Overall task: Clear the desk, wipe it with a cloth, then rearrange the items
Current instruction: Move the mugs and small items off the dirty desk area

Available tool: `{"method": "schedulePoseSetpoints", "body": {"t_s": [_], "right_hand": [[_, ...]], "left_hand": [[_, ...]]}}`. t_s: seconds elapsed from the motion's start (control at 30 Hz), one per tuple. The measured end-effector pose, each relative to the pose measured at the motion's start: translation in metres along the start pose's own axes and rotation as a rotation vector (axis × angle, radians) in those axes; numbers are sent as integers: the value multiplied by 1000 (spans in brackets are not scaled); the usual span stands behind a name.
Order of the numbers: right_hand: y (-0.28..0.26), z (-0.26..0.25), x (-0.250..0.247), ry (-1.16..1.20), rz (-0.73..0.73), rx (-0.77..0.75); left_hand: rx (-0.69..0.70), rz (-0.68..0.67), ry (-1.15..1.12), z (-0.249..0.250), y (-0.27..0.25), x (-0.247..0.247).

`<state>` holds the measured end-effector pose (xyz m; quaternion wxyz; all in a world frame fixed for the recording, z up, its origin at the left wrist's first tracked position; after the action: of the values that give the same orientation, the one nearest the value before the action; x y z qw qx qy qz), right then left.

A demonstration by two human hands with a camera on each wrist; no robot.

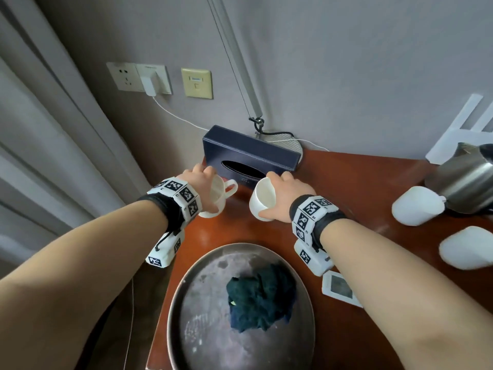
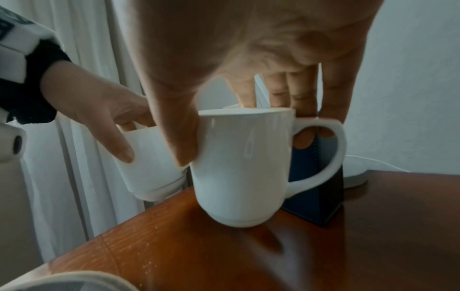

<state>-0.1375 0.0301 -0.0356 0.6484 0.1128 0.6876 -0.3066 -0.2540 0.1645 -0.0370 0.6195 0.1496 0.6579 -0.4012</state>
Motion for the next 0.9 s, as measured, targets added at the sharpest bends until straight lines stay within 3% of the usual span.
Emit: {"method": "schedulePoseSetpoints", "body": {"t_s": [0.4, 0.9], "right_hand": [[55, -28, 27, -14, -61, 86], [70, -34, 34, -74, -99, 119]], "left_hand": [[18, -88, -10, -13, 65, 28], [53, -61, -43, -3, 77, 22]]}}
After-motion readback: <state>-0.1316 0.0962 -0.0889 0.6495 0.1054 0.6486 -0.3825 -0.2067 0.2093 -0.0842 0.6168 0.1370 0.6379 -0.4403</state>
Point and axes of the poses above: each hand's wrist, its own y-axis towards the middle knuckle, its own x-axis out of the palm, z = x × y, the point moved 10 cm from there along y, towards the middle knuckle, and after that the axes turned 7 degrees about -y, right-handed, at the moved point
